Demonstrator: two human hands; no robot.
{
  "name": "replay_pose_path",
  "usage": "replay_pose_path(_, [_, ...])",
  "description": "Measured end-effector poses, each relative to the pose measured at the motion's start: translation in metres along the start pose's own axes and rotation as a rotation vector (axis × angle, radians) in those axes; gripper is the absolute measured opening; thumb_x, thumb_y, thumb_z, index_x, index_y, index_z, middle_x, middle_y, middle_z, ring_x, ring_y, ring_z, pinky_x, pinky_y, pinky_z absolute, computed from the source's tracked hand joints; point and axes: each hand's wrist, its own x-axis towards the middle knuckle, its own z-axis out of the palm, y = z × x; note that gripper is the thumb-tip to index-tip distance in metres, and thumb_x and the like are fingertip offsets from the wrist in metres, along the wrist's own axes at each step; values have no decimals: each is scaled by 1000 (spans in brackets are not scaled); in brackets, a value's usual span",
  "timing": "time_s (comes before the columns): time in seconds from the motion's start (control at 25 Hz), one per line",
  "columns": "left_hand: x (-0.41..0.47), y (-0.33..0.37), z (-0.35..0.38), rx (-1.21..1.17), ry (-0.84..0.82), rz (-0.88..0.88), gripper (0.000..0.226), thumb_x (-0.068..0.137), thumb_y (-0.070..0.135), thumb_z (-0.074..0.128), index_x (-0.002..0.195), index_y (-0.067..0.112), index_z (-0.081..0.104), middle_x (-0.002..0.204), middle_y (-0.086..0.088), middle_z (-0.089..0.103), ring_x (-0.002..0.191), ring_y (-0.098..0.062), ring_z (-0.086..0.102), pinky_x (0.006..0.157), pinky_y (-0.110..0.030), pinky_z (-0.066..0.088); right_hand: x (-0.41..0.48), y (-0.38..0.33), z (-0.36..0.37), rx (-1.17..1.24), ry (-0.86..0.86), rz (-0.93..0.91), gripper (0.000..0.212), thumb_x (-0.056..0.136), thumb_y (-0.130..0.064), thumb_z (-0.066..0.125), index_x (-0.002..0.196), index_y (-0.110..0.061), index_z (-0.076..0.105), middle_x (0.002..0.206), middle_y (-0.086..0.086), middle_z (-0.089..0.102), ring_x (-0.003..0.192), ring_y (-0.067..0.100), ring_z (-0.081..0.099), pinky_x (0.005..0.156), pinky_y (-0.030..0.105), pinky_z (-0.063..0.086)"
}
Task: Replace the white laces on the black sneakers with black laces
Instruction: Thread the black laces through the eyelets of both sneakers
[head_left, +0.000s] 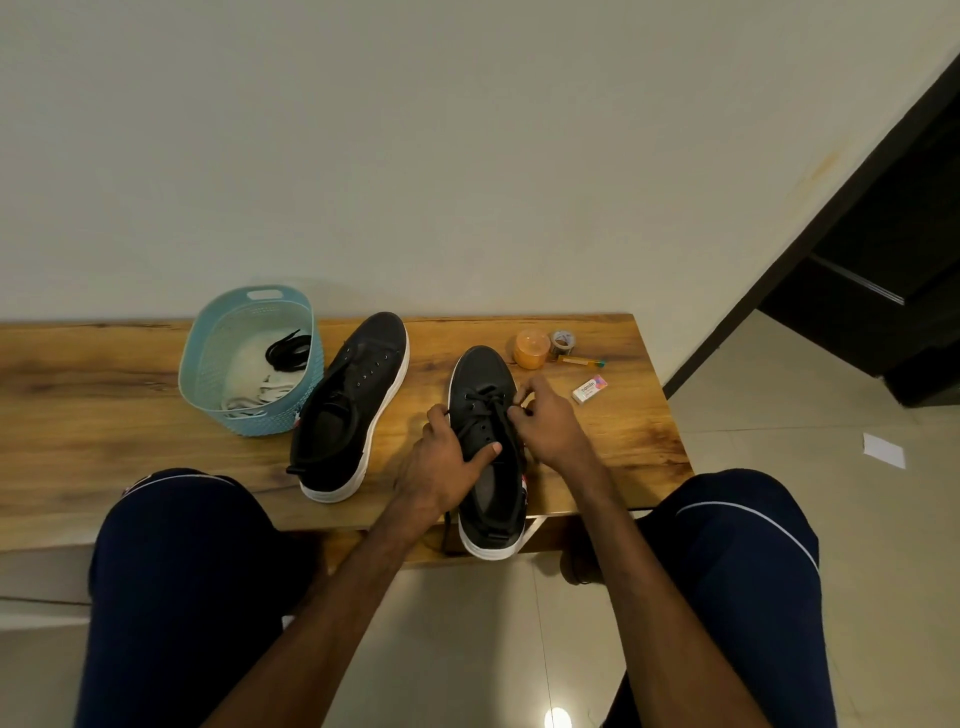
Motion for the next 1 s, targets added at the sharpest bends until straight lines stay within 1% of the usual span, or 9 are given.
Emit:
replay_pose_path(0.04, [0,0,1,3,-2,-4,88,83,61,64,144,20,16,140,-12,51,115,-30,61,81,-39,51,2,0,2,-199,-37,-47,7,100,-21,54,102,-15,56,87,3,62,75,19,60,63,31,46])
replay_pose_path(0.12, [1,0,2,-1,-10,-10,88,84,60,64,144,22,12,137,-11,56,112,-30,64,77,-36,49,5,-7,-6,-371,-75,-63,15,99,-27,57,102,-14,63,87,1,61,82,19,58,68,30,42])
replay_pose_path(0.24, [-1,0,2,7,-6,-26,89,84,61,64,144,22,10,133,-11,59,110,-31,65,75,-36,49,5,-20,-32,-367,-65,-85,20,95,-28,65,88,-10,70,81,1,64,80,17,59,63,28,40])
replay_pose_path(0.36, [0,-1,2,29,-5,-36,90,84,62,63,144,20,11,132,-12,59,109,-32,65,79,-40,52,4,-23,-60,-249,141,-154,19,95,-28,65,104,-13,72,101,0,69,92,15,62,76,31,49])
replay_pose_path(0.56, [-1,1,3,27,-25,-66,87,85,63,61,144,19,15,130,-10,60,105,-28,67,70,-33,50,-2,-9,-27,-547,-108,-21,26,94,-34,66,115,-20,71,115,0,70,104,18,63,84,34,51])
replay_pose_path(0.64, [-1,0,3,28,-24,-64,86,85,63,60,144,18,16,129,-10,60,104,-28,67,69,-33,49,-4,-6,-15,-535,-65,-42,23,96,-29,63,115,-21,71,114,0,71,104,18,63,87,35,51])
replay_pose_path(0.84, [-1,1,2,26,-21,-42,84,86,62,61,143,18,18,130,-10,60,105,-28,66,73,-36,52,1,-10,-36,83,98,-175,10,90,-18,71,96,-15,78,100,-3,72,98,9,62,81,26,48])
replay_pose_path(0.92, [-1,1,2,22,-23,-34,84,86,61,61,143,17,19,130,-10,60,107,-29,66,77,-39,55,-1,-17,-40,496,49,-160,11,93,-15,66,89,-14,76,94,-4,75,96,6,67,78,20,51])
replay_pose_path(1.0, [-1,1,2,14,-27,-36,83,86,61,62,143,17,19,130,-10,59,106,-28,66,80,-42,57,1,-18,-35,694,11,-107,17,98,-15,59,87,-11,70,84,3,74,84,15,70,76,23,54])
